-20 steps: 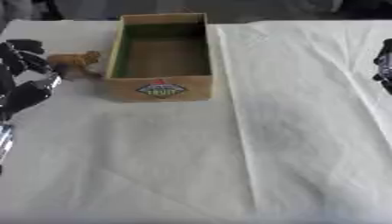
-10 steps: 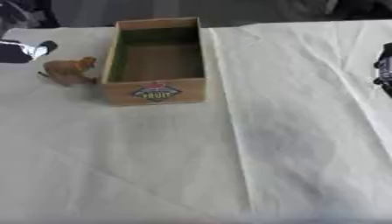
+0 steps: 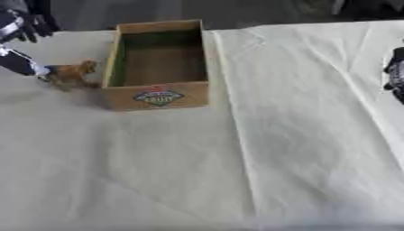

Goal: Pick up objects on the table and place them in the box.

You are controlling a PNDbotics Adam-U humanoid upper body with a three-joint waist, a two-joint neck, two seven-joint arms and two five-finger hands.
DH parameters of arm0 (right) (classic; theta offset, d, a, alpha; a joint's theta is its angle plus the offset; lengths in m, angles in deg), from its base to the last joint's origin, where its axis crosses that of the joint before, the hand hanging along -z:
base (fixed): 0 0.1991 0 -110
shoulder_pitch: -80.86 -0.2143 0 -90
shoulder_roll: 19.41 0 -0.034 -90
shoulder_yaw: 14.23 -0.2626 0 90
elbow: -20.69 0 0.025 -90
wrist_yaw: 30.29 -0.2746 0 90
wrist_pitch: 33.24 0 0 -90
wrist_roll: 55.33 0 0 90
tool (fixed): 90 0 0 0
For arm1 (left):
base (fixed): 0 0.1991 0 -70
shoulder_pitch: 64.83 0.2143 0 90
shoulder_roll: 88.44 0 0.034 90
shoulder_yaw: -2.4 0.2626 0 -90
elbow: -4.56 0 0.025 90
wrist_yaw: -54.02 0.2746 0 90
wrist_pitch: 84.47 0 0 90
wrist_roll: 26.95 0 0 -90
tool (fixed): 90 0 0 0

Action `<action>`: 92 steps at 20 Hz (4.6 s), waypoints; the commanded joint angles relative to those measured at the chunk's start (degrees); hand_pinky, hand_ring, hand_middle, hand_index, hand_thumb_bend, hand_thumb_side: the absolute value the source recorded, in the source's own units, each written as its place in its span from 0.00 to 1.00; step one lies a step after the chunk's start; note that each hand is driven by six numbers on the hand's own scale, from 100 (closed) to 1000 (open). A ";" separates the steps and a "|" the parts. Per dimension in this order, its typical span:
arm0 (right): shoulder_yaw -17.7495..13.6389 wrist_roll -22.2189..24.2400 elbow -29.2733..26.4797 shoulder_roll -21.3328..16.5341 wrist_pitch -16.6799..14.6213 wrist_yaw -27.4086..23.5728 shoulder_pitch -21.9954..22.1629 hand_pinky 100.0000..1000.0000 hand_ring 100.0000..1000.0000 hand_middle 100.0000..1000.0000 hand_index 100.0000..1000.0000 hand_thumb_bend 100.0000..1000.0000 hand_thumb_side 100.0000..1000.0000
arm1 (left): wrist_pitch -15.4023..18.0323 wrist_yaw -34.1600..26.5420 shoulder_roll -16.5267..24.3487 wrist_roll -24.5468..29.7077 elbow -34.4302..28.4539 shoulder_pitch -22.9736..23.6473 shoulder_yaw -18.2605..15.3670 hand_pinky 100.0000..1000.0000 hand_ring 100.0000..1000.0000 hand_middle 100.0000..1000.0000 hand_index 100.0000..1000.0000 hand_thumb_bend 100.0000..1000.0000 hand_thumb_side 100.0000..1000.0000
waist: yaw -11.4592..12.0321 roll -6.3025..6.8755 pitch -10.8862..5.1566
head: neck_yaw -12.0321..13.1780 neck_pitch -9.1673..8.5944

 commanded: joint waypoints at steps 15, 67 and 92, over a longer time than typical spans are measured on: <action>-0.14 0.41 -0.97 -1.51 -0.06 -0.45 -0.60 0.36 0.54 0.62 0.77 0.00 0.28 | 0.95 10.57 -4.06 0.44 7.32 -3.70 -1.91 0.64 0.60 0.61 0.71 0.57 0.00 | -0.64 -0.31 -0.28 | 0.26 -0.11; 0.62 1.73 -0.64 -0.75 -0.02 -0.60 -1.02 0.36 0.53 0.61 0.77 0.00 0.29 | 4.16 8.22 -16.62 -5.14 3.37 -10.52 3.49 0.41 0.29 0.27 0.38 0.31 0.00 | -3.67 -0.21 -0.35 | 1.92 -0.92; -0.04 1.51 -0.47 -0.63 -0.08 -0.68 -0.34 0.36 0.53 0.61 0.77 0.00 0.30 | 2.70 -0.83 -10.47 -9.27 -15.64 -5.49 1.85 0.63 0.60 0.60 0.74 0.92 0.38 | -1.78 -0.46 -0.75 | 1.31 -0.86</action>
